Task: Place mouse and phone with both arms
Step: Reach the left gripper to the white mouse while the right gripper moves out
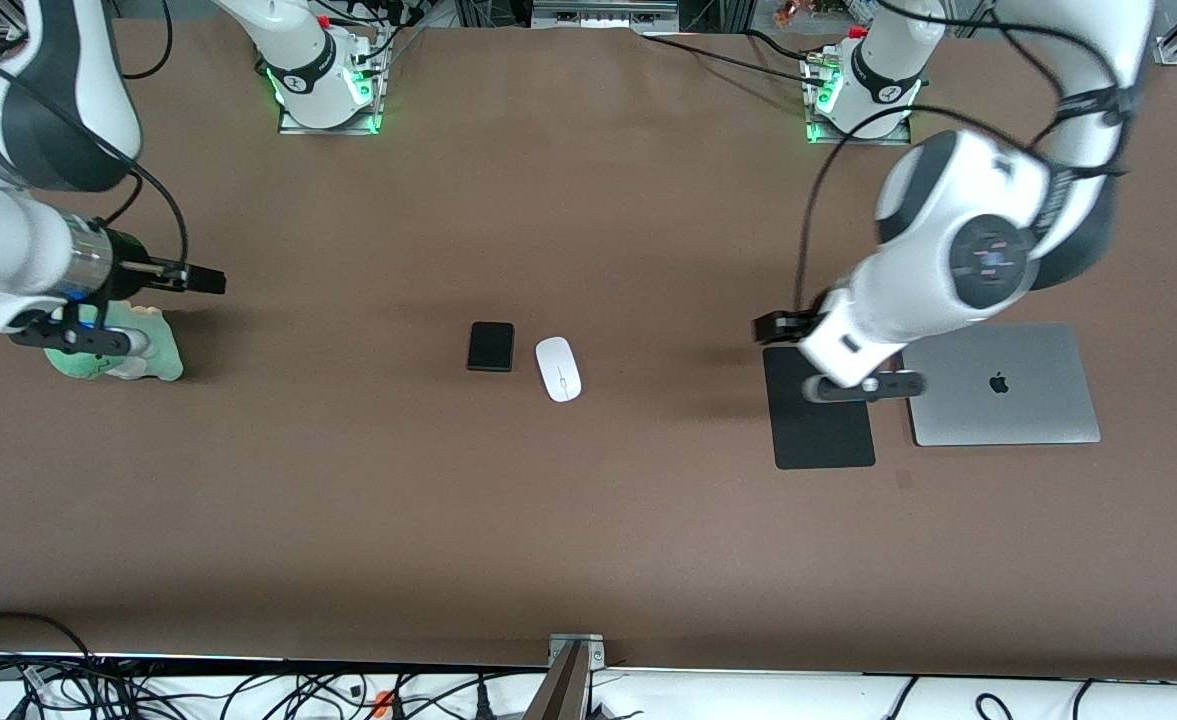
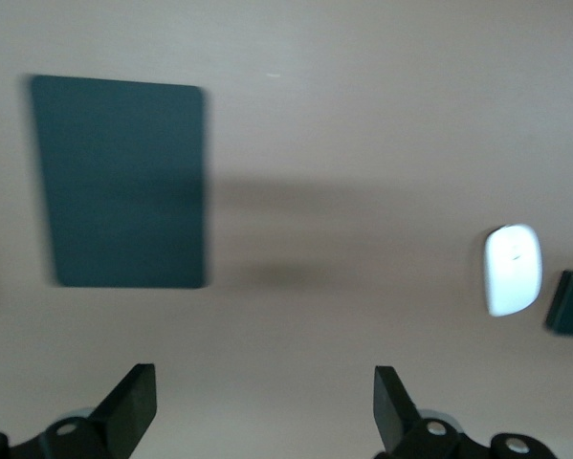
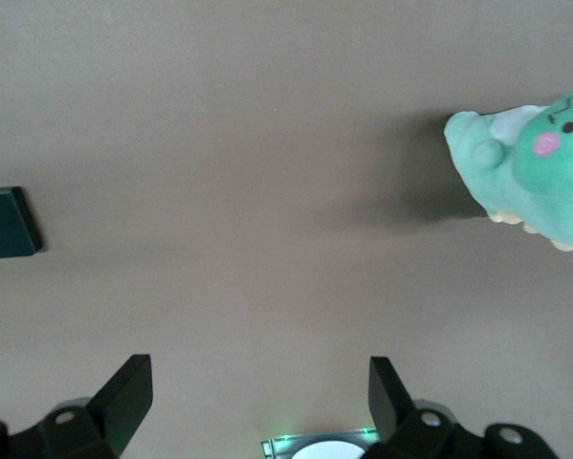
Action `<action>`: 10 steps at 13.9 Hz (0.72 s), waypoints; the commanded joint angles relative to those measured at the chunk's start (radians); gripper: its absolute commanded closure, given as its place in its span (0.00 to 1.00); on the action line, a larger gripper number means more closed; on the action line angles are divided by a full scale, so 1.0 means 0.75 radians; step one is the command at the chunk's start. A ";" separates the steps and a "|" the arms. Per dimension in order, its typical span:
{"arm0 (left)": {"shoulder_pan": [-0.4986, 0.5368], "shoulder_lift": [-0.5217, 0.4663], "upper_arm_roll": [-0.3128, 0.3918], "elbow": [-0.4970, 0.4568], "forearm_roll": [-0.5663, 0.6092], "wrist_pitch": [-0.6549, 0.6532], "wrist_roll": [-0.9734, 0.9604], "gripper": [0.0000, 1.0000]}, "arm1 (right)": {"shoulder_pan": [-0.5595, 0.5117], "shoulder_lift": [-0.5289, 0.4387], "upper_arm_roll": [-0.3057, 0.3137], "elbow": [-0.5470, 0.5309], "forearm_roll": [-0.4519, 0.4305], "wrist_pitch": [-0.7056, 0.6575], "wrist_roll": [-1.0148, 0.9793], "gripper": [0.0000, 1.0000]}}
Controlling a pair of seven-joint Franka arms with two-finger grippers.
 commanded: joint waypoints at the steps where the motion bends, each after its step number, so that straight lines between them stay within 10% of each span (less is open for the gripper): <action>1: -0.179 0.190 0.019 0.073 -0.001 0.196 -0.239 0.00 | 0.000 0.035 0.002 -0.036 0.002 0.084 0.030 0.00; 10: -0.522 0.550 0.115 0.267 0.069 0.579 -0.671 0.00 | 0.032 0.137 0.002 -0.091 0.002 0.243 0.028 0.00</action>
